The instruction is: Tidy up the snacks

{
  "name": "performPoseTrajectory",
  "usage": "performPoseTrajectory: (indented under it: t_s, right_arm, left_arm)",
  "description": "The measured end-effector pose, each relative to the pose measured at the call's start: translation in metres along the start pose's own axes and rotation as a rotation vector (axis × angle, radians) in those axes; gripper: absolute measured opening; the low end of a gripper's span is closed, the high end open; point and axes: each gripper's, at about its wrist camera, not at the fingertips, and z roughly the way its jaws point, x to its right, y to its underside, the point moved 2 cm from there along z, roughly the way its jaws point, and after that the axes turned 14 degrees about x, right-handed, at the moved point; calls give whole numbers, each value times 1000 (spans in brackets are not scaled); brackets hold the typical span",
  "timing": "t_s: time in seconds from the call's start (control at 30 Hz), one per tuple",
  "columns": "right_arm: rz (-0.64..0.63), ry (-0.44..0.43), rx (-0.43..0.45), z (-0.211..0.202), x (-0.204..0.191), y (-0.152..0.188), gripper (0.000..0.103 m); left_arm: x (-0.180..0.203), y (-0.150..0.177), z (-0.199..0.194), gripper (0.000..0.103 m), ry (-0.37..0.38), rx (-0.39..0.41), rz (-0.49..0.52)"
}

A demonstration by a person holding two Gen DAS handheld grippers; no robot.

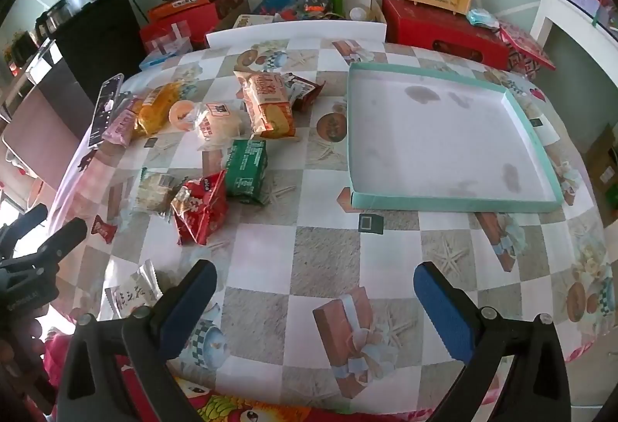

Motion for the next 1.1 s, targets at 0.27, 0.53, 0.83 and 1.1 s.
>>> performPoseTrajectory:
  t_s: [0.27,0.53,0.83,1.1]
  right_arm:
    - [1,0,-1,2,1,-1,103]
    - [5,1,-1,6,4,-2,103]
    - [10,6,-1,8,7,-3,103]
    - [15,8,5,5,7,-3,103]
  left_arm:
    - [-5,0,7,103,9,1,-15]
    - [1,1,9,103,2,-2,-7]
    - [2,-1,9,103,1,22,6]
    - [3,-1,7,103,0,10,16]
